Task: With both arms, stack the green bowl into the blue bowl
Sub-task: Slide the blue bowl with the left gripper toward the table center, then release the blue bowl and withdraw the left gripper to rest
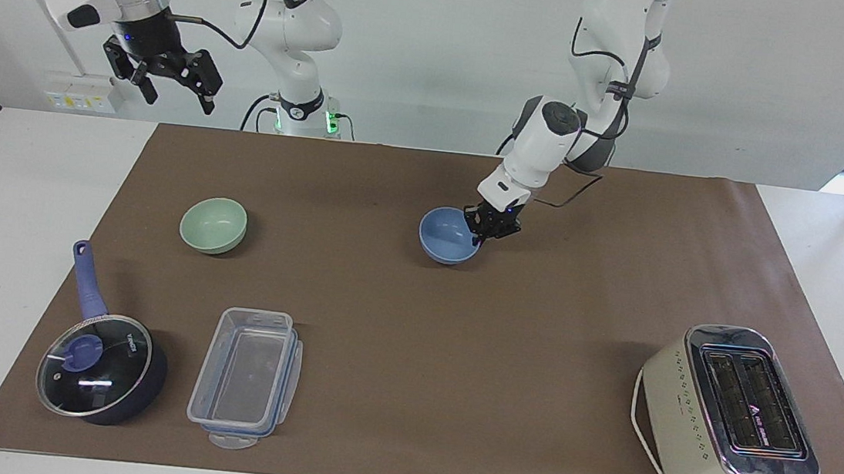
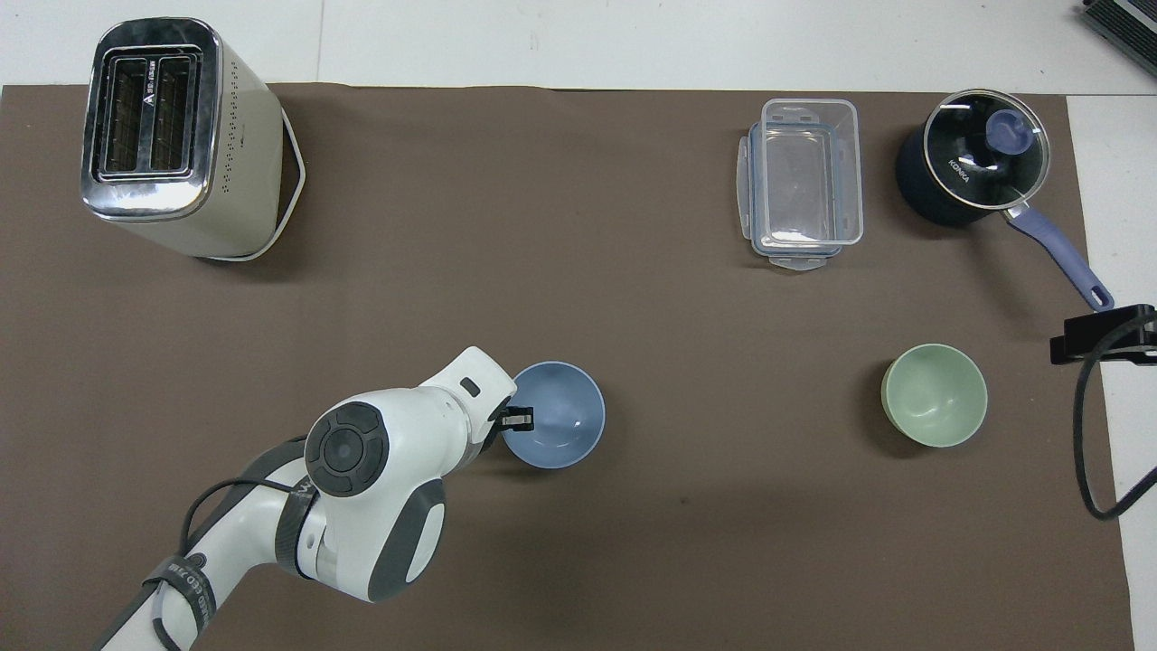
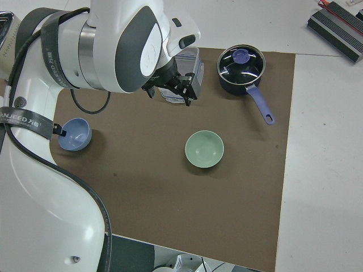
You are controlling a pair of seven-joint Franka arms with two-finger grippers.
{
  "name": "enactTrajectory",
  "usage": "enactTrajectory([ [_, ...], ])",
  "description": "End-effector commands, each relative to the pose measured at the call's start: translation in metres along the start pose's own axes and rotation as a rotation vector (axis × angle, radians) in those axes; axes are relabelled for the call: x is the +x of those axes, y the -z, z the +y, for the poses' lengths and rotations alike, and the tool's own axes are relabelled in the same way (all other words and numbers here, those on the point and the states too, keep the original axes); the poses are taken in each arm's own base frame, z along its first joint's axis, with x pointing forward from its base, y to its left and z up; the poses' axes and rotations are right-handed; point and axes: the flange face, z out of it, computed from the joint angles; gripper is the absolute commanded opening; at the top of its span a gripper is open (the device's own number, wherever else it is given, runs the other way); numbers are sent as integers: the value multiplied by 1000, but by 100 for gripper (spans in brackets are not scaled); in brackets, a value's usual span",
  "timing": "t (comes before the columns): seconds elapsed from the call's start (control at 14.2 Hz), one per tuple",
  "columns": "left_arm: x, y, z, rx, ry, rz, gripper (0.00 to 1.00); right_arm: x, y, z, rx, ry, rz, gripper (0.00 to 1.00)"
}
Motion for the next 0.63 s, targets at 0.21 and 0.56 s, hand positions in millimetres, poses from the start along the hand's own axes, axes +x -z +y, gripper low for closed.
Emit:
enactTrajectory([
  [0.21, 0, -4, -4, 22, -1, -10, 35, -9, -1, 6, 10, 15, 0, 100],
  [0.56, 12, 10, -2, 11, 6, 3, 100, -9, -1, 6, 10, 15, 0, 100],
])
